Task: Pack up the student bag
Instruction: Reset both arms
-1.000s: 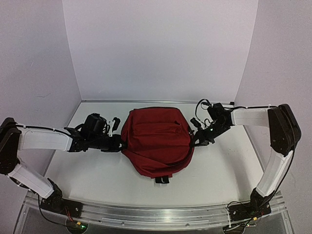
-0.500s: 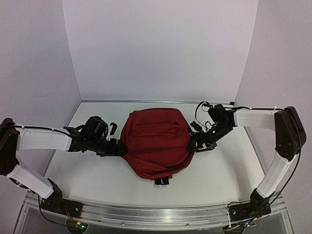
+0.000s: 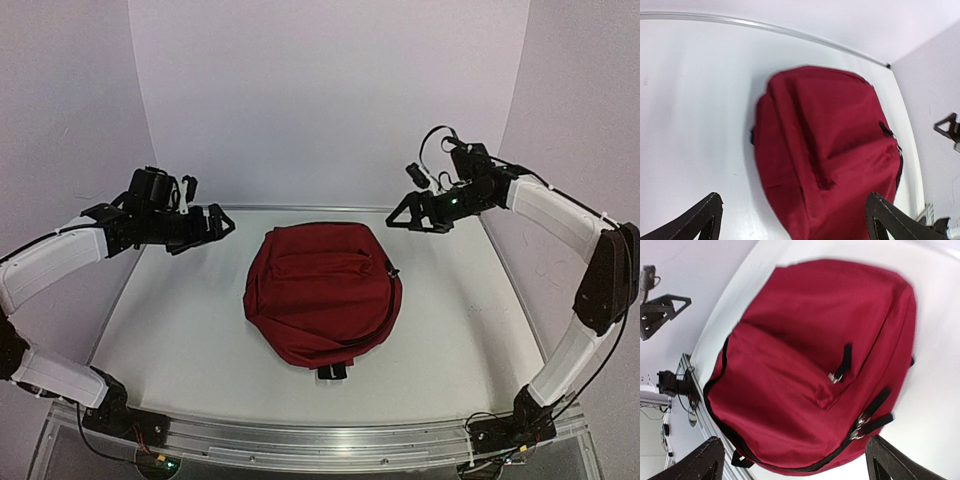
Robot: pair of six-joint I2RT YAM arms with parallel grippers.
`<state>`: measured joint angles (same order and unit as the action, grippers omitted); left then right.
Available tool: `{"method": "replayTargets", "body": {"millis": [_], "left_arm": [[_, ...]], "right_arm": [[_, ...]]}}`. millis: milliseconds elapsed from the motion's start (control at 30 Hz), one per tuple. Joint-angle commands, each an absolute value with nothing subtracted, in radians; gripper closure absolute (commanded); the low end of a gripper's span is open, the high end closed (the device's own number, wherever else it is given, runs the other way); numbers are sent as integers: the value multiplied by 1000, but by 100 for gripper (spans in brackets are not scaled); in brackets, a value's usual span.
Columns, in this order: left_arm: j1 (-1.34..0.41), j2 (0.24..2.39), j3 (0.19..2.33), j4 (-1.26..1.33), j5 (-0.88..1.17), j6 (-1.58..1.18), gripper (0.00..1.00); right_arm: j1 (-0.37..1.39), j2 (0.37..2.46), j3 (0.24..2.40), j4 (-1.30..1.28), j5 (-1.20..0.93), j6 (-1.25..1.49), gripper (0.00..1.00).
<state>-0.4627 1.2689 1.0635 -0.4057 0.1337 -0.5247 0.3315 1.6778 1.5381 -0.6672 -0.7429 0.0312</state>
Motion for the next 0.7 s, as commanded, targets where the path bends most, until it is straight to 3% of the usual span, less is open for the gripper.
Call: {"method": "replayTargets", "body": {"millis": [0, 300, 667], "left_arm": [[-386, 1277, 1162, -487, 135, -517, 0], [-322, 1416, 1083, -455, 238, -563, 0], [-322, 1324, 900, -298, 270, -607, 0]], "right_arm": [[244, 1626, 1584, -675, -730, 33, 2], [62, 1557, 1330, -639, -768, -36, 2], [34, 1479, 1163, -591, -715, -61, 2]]}}
